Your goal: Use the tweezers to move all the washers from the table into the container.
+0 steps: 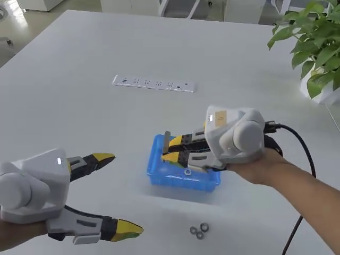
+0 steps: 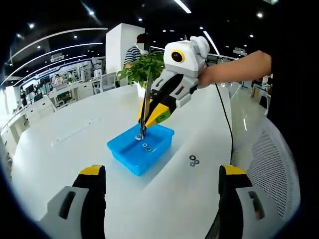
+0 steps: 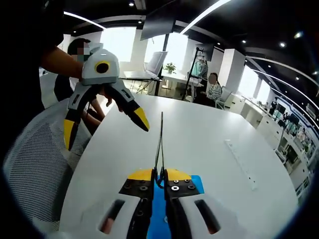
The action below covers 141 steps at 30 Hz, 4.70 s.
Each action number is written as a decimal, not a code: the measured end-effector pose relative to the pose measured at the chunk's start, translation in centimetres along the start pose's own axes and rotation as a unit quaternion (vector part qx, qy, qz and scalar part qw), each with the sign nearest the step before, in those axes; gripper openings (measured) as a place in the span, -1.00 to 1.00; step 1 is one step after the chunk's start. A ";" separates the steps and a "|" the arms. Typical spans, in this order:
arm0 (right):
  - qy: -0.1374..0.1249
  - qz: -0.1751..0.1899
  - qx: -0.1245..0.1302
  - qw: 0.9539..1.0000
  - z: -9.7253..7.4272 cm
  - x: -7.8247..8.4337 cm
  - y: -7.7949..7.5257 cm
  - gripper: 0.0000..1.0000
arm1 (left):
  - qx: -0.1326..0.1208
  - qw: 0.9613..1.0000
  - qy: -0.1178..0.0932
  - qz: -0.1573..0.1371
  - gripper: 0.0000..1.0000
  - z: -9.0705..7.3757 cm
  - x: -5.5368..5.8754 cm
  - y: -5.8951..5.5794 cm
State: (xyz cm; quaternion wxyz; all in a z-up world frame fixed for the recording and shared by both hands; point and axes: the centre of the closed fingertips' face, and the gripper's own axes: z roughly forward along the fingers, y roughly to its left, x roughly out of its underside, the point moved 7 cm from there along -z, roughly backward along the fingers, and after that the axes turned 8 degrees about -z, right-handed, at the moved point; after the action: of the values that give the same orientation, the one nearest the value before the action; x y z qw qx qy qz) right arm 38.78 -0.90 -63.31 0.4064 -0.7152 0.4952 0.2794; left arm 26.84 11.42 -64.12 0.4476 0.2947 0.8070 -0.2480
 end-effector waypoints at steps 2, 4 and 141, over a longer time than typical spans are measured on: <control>-0.002 0.007 0.001 1.000 0.1 0.6 -0.4 -0.86 | -0.001 1.000 -0.001 -0.003 0.99 0.0 0.0 0.0; 0.000 0.011 0.002 1.000 0.2 1.1 -0.6 -0.86 | -0.001 1.000 -0.003 -0.005 0.99 -0.1 0.1 0.2; 0.060 0.026 -0.031 0.997 2.6 8.6 -0.3 -0.61 | 0.182 0.929 0.220 0.235 -0.91 11.3 -7.7 5.6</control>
State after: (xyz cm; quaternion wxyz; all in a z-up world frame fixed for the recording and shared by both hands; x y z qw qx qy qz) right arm 42.11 -2.71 -71.42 0.3466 -0.7295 0.5283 0.2621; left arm 40.47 5.90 -63.55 0.2433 0.5994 0.7340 -0.2070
